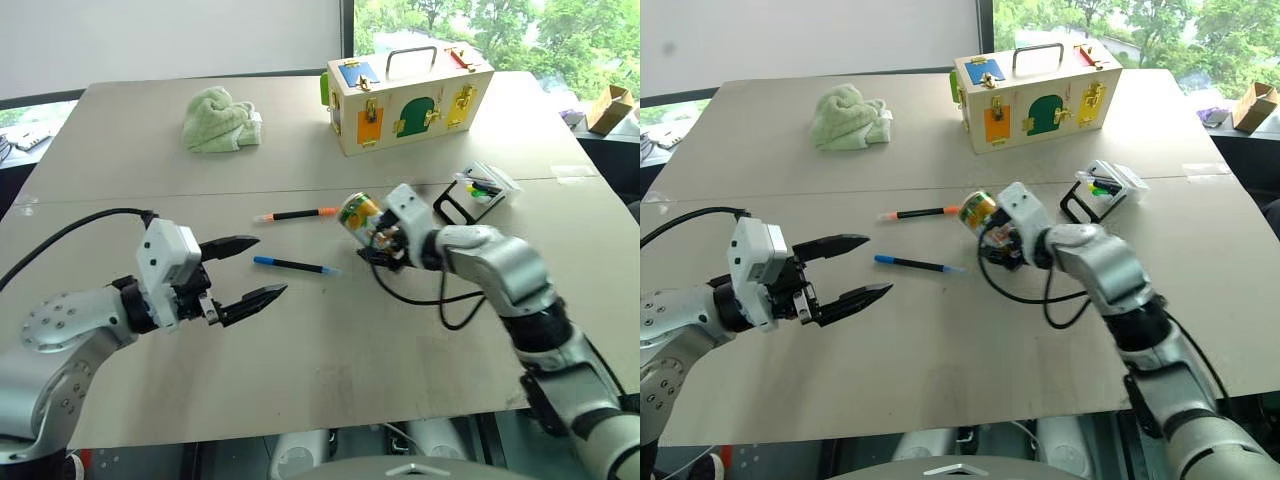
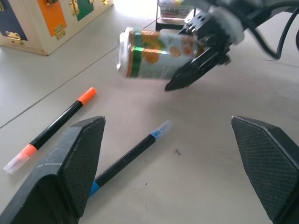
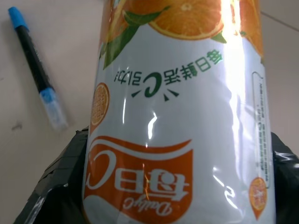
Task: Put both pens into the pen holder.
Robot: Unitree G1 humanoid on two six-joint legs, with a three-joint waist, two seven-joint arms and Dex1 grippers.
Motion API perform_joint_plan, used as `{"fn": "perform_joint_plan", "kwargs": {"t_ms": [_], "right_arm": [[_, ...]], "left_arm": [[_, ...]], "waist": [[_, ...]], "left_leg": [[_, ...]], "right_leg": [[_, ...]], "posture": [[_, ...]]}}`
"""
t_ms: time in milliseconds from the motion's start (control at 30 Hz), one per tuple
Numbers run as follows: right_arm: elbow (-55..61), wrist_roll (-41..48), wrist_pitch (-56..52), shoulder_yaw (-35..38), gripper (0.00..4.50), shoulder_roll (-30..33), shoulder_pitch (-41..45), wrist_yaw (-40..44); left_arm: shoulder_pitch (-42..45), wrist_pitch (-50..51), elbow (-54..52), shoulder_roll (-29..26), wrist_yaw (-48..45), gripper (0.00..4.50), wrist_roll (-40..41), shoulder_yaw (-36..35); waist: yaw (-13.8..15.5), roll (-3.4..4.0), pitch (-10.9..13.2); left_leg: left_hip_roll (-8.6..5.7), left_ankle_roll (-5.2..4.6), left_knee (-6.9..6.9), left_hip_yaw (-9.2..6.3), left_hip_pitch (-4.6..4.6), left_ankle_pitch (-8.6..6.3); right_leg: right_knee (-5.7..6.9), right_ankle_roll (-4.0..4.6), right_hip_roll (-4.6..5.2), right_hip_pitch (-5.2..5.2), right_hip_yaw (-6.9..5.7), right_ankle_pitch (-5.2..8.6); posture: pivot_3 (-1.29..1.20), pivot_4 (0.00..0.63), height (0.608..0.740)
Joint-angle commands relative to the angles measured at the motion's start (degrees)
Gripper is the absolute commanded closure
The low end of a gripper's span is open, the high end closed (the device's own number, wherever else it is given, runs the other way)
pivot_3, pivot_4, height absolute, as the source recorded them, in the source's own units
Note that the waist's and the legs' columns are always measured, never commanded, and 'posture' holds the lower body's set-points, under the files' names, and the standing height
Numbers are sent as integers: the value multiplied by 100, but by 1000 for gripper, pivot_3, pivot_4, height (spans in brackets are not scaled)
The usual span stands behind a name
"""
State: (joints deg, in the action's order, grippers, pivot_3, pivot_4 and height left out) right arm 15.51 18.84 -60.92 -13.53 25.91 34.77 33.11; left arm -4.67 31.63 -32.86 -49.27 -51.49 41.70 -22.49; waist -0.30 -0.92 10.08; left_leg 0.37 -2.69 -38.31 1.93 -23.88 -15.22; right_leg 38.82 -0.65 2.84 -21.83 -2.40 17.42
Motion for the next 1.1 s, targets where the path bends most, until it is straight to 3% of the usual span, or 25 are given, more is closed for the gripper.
{"fn": "perform_joint_plan", "kwargs": {"t_ms": [33,167,367,567,767,800,1100], "right_arm": [[920,496,739,778,1079,1186,-731,1247],[1036,809,955,1530,1079,2360,-1667,2032],[-431,263,1610,2486,1079,3327,-2434,1971],[-2073,-295,1773,2398,1079,2900,-1530,1001],[-2750,-569,1716,2181,1079,2749,-1115,781],[-2718,-577,1745,2156,53,2746,-1136,818],[-2370,-541,1714,2277,11,2790,-1297,915]], "left_arm": [[245,-176,112,1,-142,0,-58,203],[487,-259,327,0,-279,0,-142,448],[884,-374,561,52,-490,0,-180,759],[1395,-386,635,267,-590,0,-88,1050],[1586,-342,650,404,-579,0,-47,1116],[1577,-337,638,409,-579,0,-49,1110],[1375,-413,613,372,-599,0,-136,1072]], "waist": [[14,1,0],[-19,6,4],[-21,8,5],[-55,9,5],[-19,20,9],[-18,20,9],[-21,21,8]], "left_leg": [[0,-1,0,0,0,0],[3,-1,1,0,6,-1],[4,-3,-7,4,15,0],[8,1,-10,9,17,2],[9,3,-8,14,9,3],[9,3,-8,15,8,3],[11,3,-12,17,16,3]], "right_leg": [[-1,0,0,1,-1,0],[-1,-1,-4,6,1,1],[12,-2,-4,13,6,-1],[18,-2,-14,12,12,-1],[6,-3,-15,8,12,0],[4,-3,-14,8,14,0],[14,-3,-14,12,15,0]], "posture": [[0,150,740],[0,150,740],[0,150,740],[0,150,740],[0,150,740],[0,150,740],[0,150,740]]}}
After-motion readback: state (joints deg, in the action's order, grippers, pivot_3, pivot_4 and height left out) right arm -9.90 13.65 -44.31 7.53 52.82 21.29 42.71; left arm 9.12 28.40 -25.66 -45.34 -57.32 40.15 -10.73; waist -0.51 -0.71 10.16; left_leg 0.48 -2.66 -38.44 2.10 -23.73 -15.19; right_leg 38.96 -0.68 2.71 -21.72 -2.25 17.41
